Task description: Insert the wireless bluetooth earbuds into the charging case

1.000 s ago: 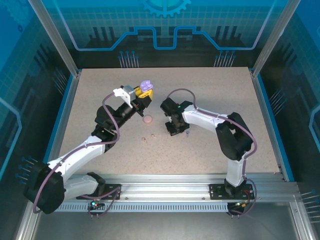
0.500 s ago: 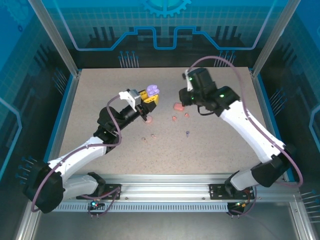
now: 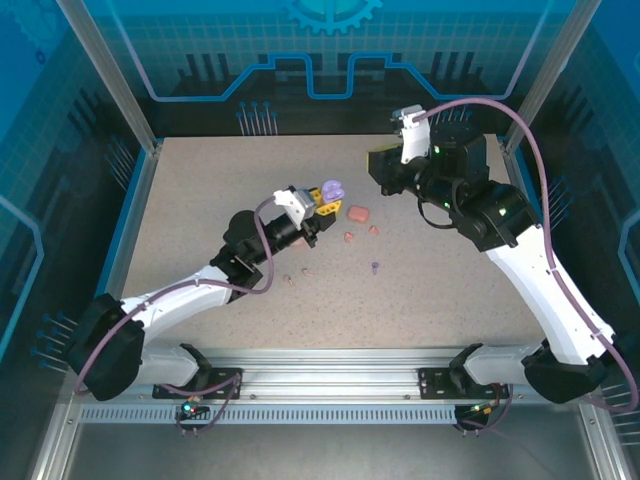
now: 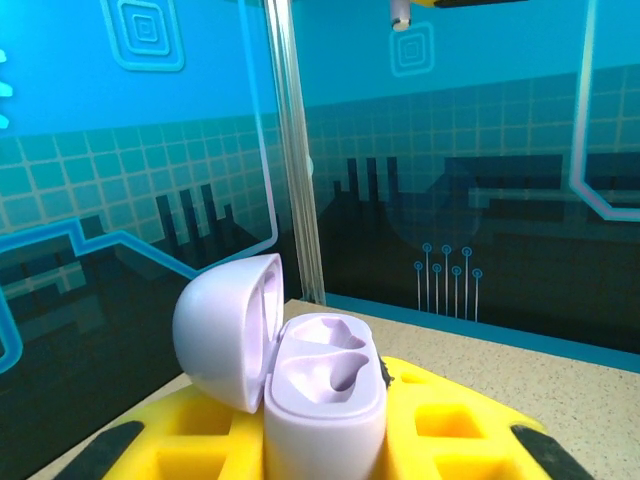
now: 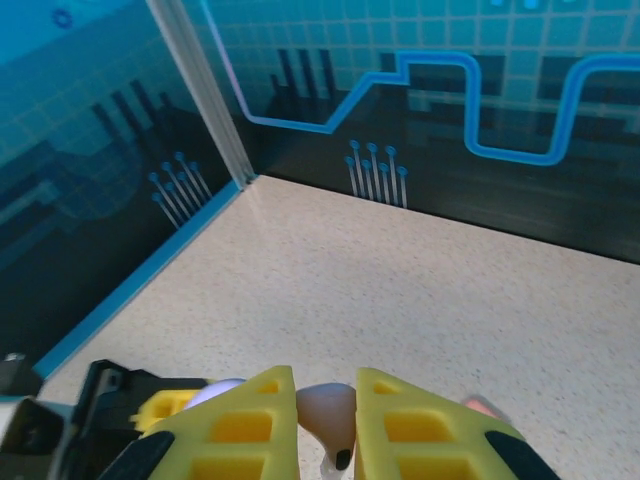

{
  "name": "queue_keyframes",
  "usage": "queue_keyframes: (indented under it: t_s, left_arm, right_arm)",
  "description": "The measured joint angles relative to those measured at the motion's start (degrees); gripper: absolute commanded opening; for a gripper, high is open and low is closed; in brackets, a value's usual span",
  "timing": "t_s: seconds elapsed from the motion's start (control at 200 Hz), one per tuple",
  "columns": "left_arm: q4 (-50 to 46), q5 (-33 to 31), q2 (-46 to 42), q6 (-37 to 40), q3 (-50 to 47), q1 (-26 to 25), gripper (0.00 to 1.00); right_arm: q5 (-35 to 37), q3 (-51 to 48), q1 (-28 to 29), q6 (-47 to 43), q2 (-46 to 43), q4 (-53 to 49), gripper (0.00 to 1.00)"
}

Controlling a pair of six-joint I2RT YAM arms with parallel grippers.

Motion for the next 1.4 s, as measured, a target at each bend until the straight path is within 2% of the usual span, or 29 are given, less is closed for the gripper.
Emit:
queue_keyframes:
  t_s: [0.195, 0.445, 1.396]
  left_arm:
    - [-0.3, 0.0, 1.3, 1.5, 3.3, -0.5, 0.0]
    - [-1.3, 0.0, 2.1, 1.9, 5.3, -0.5, 0.0]
    - [-1.9, 0.1, 2.7, 1.8, 6.3, -0.7, 0.0]
  right_arm:
    - [-3.3, -5.2, 1.5, -1.8, -1.8, 5.3, 0.15]
    - [-4.1, -9.6, 3.5, -2.3, -1.8, 8.8, 0.15]
    - [-4.0, -11.1, 4.2, -2.3, 0.3, 11.4, 0.14]
